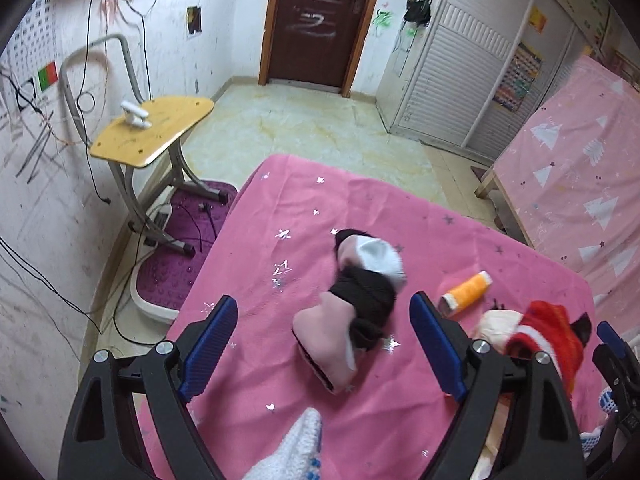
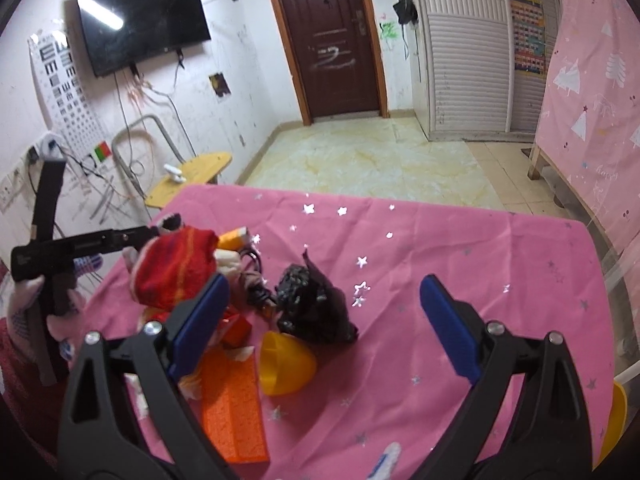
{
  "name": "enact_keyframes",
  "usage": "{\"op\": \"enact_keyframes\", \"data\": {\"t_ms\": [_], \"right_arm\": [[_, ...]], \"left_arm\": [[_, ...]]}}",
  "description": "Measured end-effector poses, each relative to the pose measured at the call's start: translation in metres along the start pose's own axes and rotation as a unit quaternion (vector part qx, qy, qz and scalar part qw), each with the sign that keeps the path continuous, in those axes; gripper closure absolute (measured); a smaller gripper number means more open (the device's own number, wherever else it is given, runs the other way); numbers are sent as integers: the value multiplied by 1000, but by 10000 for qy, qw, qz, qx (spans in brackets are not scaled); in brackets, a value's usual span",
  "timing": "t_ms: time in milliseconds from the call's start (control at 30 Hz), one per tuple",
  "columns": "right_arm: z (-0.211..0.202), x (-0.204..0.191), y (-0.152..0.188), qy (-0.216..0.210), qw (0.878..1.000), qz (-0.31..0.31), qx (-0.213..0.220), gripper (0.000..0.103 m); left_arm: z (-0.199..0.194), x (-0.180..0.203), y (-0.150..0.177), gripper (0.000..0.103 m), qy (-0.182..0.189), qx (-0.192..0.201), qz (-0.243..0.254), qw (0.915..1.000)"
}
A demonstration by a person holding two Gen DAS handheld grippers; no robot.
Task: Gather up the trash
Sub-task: 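Grasp the pink-and-black sock with the left tool while the right grasps the black plastic bag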
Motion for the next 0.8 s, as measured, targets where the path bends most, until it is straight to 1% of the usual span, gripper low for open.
{"op": "enact_keyframes", "data": {"t_ms": [100, 167, 200, 233, 267, 333, 367, 500, 533, 567, 633, 667, 700, 800], "right_arm": [[12, -2, -1, 93, 9998, -46, -140, 12], [18, -3, -1, 95, 9997, -63, -215, 21], [21, -4, -1, 117, 9996, -82, -251, 22], [24, -5, 0, 143, 9994, -105, -284, 24], [26, -5, 0, 151, 9993, -119, -305, 29], [30, -6, 1, 177, 9991, -147, -348, 31], [32, -6, 1, 178, 9991, -143, -360, 32], [39, 1, 0, 72, 9990, -4, -441, 39], [42, 4, 1, 26, 9989, 58, -472, 44], [43, 5, 2, -18, 9987, 97, -509, 55], [46, 8, 4, -121, 9983, 154, -545, 69], [45, 8, 5, -128, 9985, 163, -507, 72], [38, 8, 5, -22, 9993, 143, -346, 73], [20, 7, 2, 17, 9999, 132, 6, 73]], "left_arm": [[10, -1, 2, 24, -32, -2, 138, 9999], [14, 7, 4, 30, -90, 3, 386, 9992], [15, 10, 6, 32, -135, 10, 492, 9987], [17, 13, 5, 39, -177, 9, 560, 9983], [19, 15, 5, 43, -211, 3, 614, 9979], [23, 20, 8, 56, -173, -79, 716, 9973], [26, 23, 9, 58, -182, -109, 769, 9968], [25, 28, 15, 63, -208, -35, 999, 9948], [24, 27, 16, 64, -203, -16, 985, 9949], [23, 26, 17, 65, -185, -8, 948, 9953], [20, 23, 17, 67, -185, 44, 834, 9963], [17, 21, 17, 68, -199, 100, 776, 9967], [14, 20, 17, 68, -195, 142, 736, 9970], [-3, 17, 17, 68, -255, 413, 681, 9965]]}}
Point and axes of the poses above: each gripper's, at about its wrist camera, not at the fingertips, and z roughly the way its jaws point, x to its right, y to its underside, the point moved 1 cm from there along z, roughly the way its jaws point, and after that the axes turned 3 degrees about z, right-handed, at the moved point
